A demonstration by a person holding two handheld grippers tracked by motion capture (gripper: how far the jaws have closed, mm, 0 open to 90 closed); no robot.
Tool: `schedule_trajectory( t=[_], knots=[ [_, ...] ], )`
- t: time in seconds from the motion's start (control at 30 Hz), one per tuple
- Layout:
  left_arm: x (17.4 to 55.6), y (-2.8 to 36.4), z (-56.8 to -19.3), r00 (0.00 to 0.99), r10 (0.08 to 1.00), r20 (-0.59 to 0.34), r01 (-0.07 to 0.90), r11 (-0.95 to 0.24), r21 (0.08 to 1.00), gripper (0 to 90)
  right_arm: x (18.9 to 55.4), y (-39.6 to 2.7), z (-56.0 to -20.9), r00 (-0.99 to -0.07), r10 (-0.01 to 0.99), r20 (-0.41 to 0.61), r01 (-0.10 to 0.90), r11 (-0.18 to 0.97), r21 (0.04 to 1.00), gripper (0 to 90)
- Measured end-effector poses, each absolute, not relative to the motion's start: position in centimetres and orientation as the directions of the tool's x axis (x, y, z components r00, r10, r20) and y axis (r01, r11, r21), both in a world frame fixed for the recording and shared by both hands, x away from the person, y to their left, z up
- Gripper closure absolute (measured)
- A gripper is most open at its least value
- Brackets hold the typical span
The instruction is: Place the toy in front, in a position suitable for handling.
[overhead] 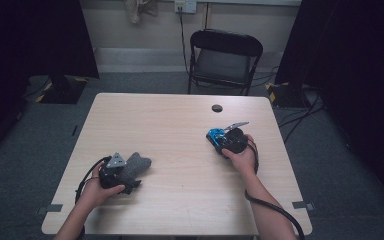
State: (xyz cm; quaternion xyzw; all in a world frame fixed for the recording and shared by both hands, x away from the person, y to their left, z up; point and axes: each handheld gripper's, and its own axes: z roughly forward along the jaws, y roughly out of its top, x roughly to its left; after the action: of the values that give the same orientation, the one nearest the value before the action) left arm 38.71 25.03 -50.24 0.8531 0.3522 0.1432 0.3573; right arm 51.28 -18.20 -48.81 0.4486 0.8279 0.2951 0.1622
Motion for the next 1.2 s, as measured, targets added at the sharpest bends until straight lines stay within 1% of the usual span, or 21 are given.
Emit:
schedule_trajectory(
  t=[0.4, 0.57, 0.9, 1.2],
  knots=[
    [38.7, 25.0, -50.2, 0.711, 0.703, -0.007, 0.499, -0.497, 0.71, 0.0, 51.5, -18.8, -47.5, -0.558, 0.83, -0.008, 0.65, 0.443, 0.618, 28.1],
    [38.7, 25.0, -50.2, 0.711, 0.703, -0.007, 0.498, -0.497, 0.71, 0.0, 51.2, -19.1, -47.8, -0.551, 0.834, 0.012, 0.653, 0.422, 0.629, 28.1],
    [38.7, 25.0, -50.2, 0.709, 0.705, -0.009, 0.5, -0.494, 0.711, 0.0, 50.9, -19.6, -46.6, -0.543, 0.84, -0.001, 0.639, 0.414, 0.648, 28.1],
    [38.7, 25.0, -50.2, 0.709, 0.706, -0.007, 0.5, -0.496, 0.71, 0.0, 49.7, -19.5, -45.6, -0.581, 0.814, 0.0, 0.605, 0.432, 0.669, 28.1]
  ],
)
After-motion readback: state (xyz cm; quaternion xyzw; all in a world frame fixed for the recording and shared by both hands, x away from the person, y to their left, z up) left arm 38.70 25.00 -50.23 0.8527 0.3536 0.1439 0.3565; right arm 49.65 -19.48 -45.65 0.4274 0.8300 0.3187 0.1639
